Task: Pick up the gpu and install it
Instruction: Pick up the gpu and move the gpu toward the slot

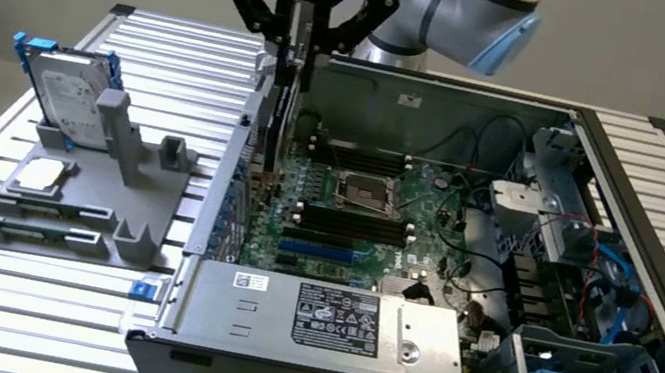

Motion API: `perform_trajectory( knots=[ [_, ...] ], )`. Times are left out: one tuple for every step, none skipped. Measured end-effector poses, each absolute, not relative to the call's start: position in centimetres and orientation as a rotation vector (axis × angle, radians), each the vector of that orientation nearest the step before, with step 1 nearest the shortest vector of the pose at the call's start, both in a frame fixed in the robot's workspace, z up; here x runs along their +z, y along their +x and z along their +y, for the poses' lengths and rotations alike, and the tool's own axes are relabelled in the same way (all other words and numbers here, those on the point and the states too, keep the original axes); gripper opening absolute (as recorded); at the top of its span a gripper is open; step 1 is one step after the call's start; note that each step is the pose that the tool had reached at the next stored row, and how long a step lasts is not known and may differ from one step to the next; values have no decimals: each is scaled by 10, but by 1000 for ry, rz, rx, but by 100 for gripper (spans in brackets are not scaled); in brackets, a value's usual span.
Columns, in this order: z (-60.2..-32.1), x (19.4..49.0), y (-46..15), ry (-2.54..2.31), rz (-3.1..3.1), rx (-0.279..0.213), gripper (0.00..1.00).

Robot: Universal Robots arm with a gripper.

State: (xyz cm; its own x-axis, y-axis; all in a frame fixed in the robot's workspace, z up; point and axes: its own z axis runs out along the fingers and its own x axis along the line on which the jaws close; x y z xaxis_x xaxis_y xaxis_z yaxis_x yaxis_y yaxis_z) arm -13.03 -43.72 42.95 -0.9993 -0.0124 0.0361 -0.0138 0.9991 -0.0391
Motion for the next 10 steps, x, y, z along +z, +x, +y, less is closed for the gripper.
perform_trajectory(
  knots=[
    [-437,429,-126,20,-3105,61,26],
    [-437,428,-121,20,-3105,61,26],
    [-437,427,-117,20,-3105,61,26],
    [-437,425,-112,20,-3105,61,26],
    [-437,423,-107,20,-3105,61,26],
    [-437,422,-103,20,-3105,62,26],
    [-437,420,-98,20,-3105,62,26],
    [-437,418,-94,20,-3105,63,26],
    [-437,416,-89,20,-3105,63,26],
    [-437,414,-85,20,-3105,64,26]
  ],
)
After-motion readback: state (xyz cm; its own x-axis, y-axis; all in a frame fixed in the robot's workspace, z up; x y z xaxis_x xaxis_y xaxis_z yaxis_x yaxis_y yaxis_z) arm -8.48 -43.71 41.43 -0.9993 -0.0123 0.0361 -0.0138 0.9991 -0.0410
